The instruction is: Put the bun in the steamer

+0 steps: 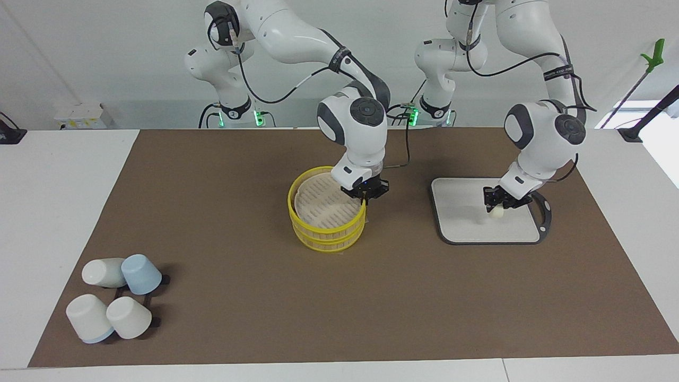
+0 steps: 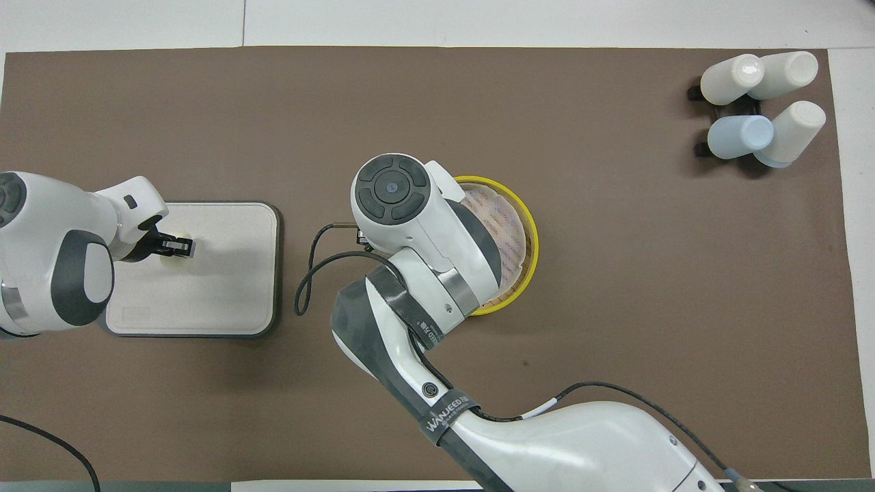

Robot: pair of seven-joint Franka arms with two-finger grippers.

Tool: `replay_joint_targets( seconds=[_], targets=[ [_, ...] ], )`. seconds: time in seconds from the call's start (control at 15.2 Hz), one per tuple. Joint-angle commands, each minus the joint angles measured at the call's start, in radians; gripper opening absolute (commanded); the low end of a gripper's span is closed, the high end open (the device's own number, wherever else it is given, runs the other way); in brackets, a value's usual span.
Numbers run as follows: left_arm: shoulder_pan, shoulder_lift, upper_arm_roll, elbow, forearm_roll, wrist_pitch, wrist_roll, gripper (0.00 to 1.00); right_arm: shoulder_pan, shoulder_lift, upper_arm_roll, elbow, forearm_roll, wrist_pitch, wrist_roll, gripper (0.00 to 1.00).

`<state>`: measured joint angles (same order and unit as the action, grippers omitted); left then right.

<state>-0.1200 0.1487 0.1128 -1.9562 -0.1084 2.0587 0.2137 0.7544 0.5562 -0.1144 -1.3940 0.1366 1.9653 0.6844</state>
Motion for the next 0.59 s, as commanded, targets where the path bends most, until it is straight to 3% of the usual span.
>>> replay_joint_targets(
  seconds=[0.0, 0.13, 0.33, 0.53],
  targets=[
    [-0.081, 0.086, 0.008, 0.231, -0.022, -0.177, -0.152, 0.28, -0.071, -0.054, -0.005, 0.009, 0.005, -0.09, -0.113, 0.0],
    [-0.114, 0.1, 0.008, 0.308, -0.022, -0.23, -0.235, 0.28, -0.133, -0.103, -0.008, 0.017, -0.003, -0.163, -0.211, 0.0],
    [-0.194, 0.1, 0.007, 0.333, -0.024, -0.23, -0.385, 0.28, -0.269, -0.159, -0.011, 0.007, -0.02, -0.294, -0.403, 0.0],
    [-0.373, 0.111, 0.008, 0.332, -0.021, -0.1, -0.688, 0.25, -0.334, -0.176, -0.011, -0.006, -0.095, -0.373, -0.499, 0.0]
  ],
)
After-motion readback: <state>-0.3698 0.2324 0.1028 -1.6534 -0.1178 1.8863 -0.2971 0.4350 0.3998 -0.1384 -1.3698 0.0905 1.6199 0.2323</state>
